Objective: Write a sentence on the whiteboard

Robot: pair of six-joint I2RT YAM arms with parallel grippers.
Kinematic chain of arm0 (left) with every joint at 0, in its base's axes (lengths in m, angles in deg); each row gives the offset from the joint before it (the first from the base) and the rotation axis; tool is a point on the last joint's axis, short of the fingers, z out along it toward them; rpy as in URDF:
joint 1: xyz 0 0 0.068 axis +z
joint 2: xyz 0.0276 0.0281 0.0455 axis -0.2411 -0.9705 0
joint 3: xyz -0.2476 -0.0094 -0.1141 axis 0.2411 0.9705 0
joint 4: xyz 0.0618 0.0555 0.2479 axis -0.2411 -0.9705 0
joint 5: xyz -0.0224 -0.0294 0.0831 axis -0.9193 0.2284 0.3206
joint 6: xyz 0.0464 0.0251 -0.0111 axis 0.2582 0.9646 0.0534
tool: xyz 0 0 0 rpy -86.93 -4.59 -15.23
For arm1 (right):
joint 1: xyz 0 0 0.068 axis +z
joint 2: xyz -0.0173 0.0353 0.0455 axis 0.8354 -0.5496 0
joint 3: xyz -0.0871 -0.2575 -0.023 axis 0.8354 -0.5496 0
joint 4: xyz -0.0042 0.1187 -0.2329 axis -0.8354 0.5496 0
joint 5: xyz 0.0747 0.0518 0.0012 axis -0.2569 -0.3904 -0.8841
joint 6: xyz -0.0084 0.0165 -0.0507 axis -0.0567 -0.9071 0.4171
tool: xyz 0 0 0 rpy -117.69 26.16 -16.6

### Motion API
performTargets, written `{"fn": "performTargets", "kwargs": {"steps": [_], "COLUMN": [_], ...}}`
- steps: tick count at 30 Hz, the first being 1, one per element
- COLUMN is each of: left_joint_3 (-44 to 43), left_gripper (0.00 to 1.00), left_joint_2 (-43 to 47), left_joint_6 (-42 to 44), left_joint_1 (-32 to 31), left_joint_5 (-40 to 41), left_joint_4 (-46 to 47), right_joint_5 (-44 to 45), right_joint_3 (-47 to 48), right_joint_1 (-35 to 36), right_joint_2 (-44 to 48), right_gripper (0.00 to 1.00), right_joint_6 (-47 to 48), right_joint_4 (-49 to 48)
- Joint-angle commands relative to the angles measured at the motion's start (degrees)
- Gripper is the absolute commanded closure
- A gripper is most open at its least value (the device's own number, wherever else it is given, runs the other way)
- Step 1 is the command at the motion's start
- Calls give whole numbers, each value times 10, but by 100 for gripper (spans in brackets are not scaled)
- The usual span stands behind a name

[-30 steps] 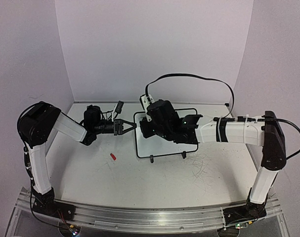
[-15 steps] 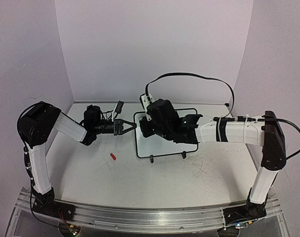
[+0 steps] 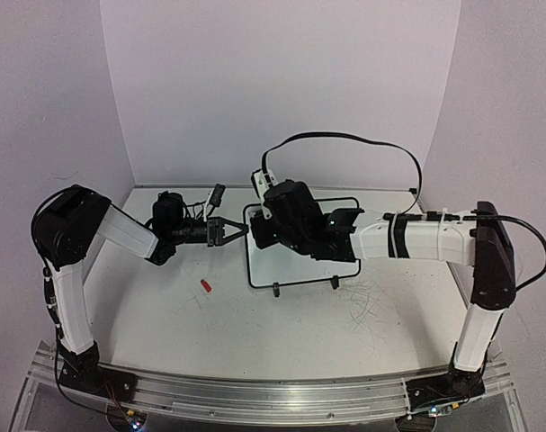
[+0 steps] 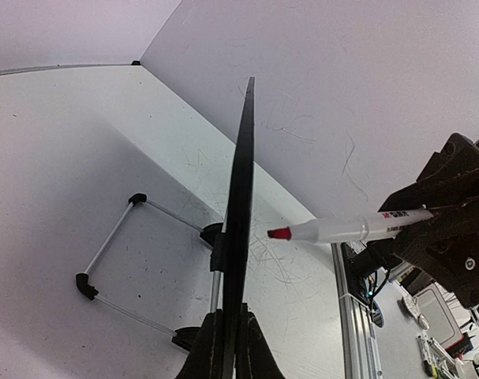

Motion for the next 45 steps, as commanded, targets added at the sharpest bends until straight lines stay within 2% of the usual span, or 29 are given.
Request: {"fn": "performTargets", "kwargs": {"steps": [1,45], "left_joint_3": [-2,-1], "left_gripper": [100,100], "left_joint_2": [16,24], "left_joint_6": [-8,-11], "left_joint_1": [-1,-1], "left_joint_5": [-6,-8], "left_joint_4": [17,17], "right_joint_5": [10,39], "right_joint_3": [28,18], "right_joint_1": [-1,0], "right_joint_2": [-11,-20], "right_gripper": [100,100], "right_joint_6": [-4,-45], "right_joint_4": [-20,27]}}
